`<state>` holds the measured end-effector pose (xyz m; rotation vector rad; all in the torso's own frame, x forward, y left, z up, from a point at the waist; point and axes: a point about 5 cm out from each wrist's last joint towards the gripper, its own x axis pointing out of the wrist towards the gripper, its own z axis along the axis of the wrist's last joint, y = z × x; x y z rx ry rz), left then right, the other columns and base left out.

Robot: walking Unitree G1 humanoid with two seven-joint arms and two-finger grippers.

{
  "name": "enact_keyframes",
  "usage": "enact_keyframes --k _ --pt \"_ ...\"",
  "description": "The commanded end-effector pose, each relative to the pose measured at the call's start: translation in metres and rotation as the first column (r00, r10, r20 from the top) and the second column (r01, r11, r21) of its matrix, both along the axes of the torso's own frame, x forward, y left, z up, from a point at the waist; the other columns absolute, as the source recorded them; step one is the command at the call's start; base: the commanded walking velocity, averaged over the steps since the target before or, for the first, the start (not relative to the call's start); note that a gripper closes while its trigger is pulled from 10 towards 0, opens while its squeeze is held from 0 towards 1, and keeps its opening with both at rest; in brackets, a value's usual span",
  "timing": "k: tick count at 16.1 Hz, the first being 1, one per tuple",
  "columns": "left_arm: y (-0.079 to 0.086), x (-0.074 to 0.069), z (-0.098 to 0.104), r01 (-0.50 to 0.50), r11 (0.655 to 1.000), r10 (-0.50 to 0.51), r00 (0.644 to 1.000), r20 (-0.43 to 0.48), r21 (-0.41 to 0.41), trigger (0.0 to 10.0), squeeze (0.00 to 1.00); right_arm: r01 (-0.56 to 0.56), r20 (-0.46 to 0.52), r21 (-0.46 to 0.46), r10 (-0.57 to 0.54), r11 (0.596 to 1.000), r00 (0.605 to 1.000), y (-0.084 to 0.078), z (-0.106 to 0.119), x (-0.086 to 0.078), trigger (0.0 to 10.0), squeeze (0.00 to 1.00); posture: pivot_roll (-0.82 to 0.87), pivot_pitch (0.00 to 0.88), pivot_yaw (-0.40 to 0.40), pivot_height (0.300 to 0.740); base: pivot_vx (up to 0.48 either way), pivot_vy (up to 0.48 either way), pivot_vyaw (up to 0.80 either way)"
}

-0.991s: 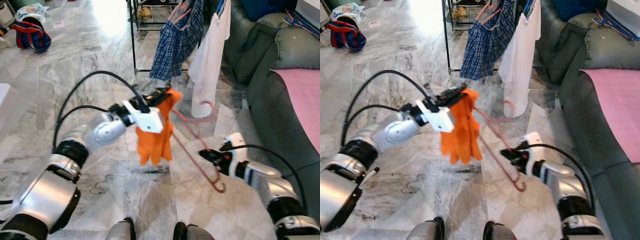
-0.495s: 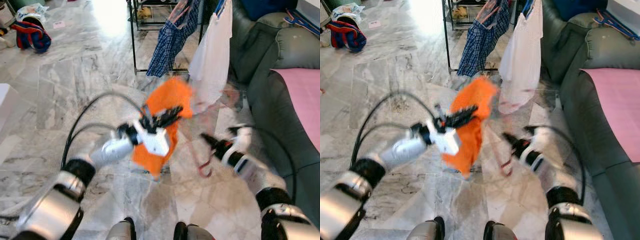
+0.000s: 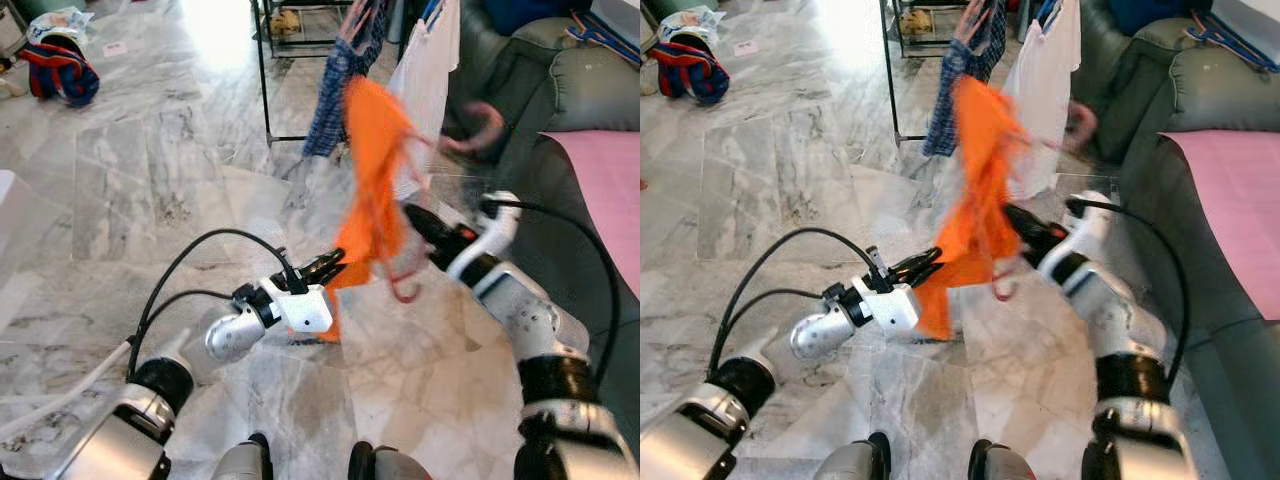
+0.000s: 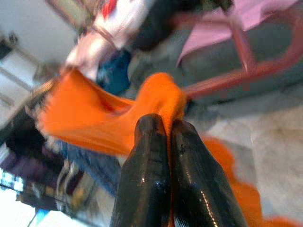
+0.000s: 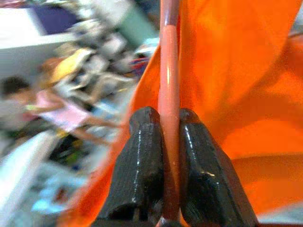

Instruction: Hang hanger

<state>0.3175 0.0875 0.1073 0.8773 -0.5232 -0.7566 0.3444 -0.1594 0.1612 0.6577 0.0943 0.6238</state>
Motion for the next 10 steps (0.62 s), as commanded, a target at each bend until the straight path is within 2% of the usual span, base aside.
enact_keyframes --k 1,2,5,8,10 --pt "0.004 0.000 -0.007 -0.041 0.999 0.041 0.999 -0.034 -0.010 10.0 0.00 -0.067 0.061 0.026 0.066 0.997 0.996 0.009 0.016 -0.004 10.0 0.00 0.02 0.235 -0.013 0.740 0.000 0.000 0.00" --pt "0.002 0.000 -0.013 -0.078 0.997 0.077 0.995 -0.057 -0.013 10.0 0.00 -0.123 0.082 0.027 0.120 0.992 0.989 0.021 0.029 -0.010 10.0 0.00 0.01 0.235 -0.018 0.740 0.000 0.000 0.00" --pt "-0.003 0.000 -0.013 -0.093 0.996 0.091 0.994 -0.054 -0.019 10.0 0.00 -0.123 0.082 -0.066 0.128 0.990 0.988 0.024 0.028 -0.014 10.0 0.00 0.01 0.234 -0.022 0.740 0.000 0.000 0.00" --pt "0.000 -0.001 -0.011 -0.112 0.993 0.111 0.994 -0.025 -0.039 10.0 0.00 0.036 0.071 -0.207 -0.022 0.978 0.997 0.011 0.019 -0.004 10.0 0.00 0.01 0.233 -0.022 0.740 0.000 0.000 0.00" --pt "0.001 -0.008 -0.018 -0.110 0.993 0.109 0.993 -0.034 -0.034 10.0 0.00 0.134 0.111 -0.366 -0.099 0.921 0.989 0.004 0.014 0.004 10.0 0.00 0.01 0.232 -0.021 0.740 0.000 0.000 0.00"
